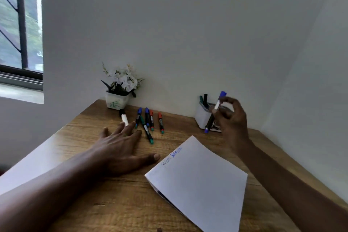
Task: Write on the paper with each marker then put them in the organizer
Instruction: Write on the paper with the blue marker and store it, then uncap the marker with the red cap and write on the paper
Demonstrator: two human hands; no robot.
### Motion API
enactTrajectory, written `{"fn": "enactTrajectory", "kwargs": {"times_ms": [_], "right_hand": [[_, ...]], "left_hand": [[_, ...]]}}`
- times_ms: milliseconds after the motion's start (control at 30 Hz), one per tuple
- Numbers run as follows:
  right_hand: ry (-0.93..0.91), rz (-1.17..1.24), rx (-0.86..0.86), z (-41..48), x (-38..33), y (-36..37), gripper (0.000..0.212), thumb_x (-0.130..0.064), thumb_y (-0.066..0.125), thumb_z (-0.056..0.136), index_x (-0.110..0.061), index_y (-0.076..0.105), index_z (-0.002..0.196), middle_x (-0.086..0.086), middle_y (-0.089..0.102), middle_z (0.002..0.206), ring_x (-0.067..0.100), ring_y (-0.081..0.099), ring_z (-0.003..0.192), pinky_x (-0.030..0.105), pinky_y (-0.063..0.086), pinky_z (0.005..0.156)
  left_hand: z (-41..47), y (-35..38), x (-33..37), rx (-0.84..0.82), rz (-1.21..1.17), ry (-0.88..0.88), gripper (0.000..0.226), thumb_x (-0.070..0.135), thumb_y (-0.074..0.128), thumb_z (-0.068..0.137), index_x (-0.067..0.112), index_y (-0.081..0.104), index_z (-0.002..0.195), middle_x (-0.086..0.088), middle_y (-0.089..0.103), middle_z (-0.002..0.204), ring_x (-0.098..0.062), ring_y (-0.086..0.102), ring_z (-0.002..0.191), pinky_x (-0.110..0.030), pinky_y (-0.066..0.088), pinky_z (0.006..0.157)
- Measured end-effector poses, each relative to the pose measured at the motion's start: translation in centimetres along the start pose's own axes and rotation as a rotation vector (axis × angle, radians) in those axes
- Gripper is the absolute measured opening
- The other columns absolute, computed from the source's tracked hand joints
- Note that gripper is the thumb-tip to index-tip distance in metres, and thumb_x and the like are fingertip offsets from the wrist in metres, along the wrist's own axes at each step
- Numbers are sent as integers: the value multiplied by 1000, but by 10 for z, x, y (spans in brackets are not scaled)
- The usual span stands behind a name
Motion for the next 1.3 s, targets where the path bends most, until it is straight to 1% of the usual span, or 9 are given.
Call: {"fn": "enactTrajectory", "kwargs": {"times_ms": [100,233,500,667,767,900,1033,1133,1300], "right_hand": [[-51,-123,134,45,-11,-10,59,-12,75,87,-44,50,130,6,75,81,18,71,70,34,59,64],[-191,-319,217,89,-25,-8,76,-8,70,89,-37,35,150,-7,66,73,-5,62,61,4,45,59],[-175,-613,85,116,19,25,73,-2,66,85,-29,40,147,8,69,90,24,67,78,35,55,75],[-64,-777,-32,120,48,41,53,-10,64,86,-16,60,139,14,70,122,29,66,109,27,48,90],[19,-837,-88,120,63,46,58,-18,57,86,-21,55,143,17,67,126,35,63,113,41,49,104],[52,-874,-46,117,63,43,69,-30,55,81,-27,46,149,19,61,125,38,57,118,50,49,101],[-318,-913,146,87,11,50,49,-18,59,86,-23,53,135,8,60,117,29,53,114,46,44,94],[-508,-708,23,54,-11,75,31,-14,59,85,-22,65,115,-1,62,97,18,59,92,37,50,82],[-146,-648,-371,15,15,129,17,-19,69,87,-20,73,104,-5,71,88,6,66,78,25,55,72]], "left_hand": [[5,-1,-2,12,-12,12,134,107,12,49,32,3,161,5,-12,168,-19,-9,155,-60,2,123],[10,-2,-5,15,-48,27,146,109,4,34,35,7,160,6,-6,169,-19,-2,156,-60,2,123],[11,-2,-2,37,-47,29,126,102,17,54,36,2,160,8,-8,168,-19,-3,156,-59,2,123],[11,-3,-2,27,-45,36,119,100,23,63,35,1,160,7,-11,168,-19,-7,155,-60,1,123],[13,-3,-1,31,-36,44,117,100,24,65,35,2,160,7,-10,169,-19,-7,155,-60,1,122],[14,-3,-2,38,-32,44,117,100,25,66,35,3,160,7,-9,169,-20,-6,156,-61,1,122],[15,-2,-2,42,-44,45,116,100,26,65,36,4,160,7,-7,169,-20,-5,156,-63,0,121],[15,-4,-2,36,-46,47,115,99,28,67,36,5,160,6,-6,169,-22,-5,156,-63,0,121],[14,-4,-1,35,-45,39,115,98,30,68,35,5,160,4,-6,169,-23,-6,156,-63,-2,121]]}}
Point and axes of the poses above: each hand's wrist, its own z-axis towards the middle knuckle, its own y-axis out of the palm, x = y × z, the point moved 7 cm from there along z, towards the middle knuckle
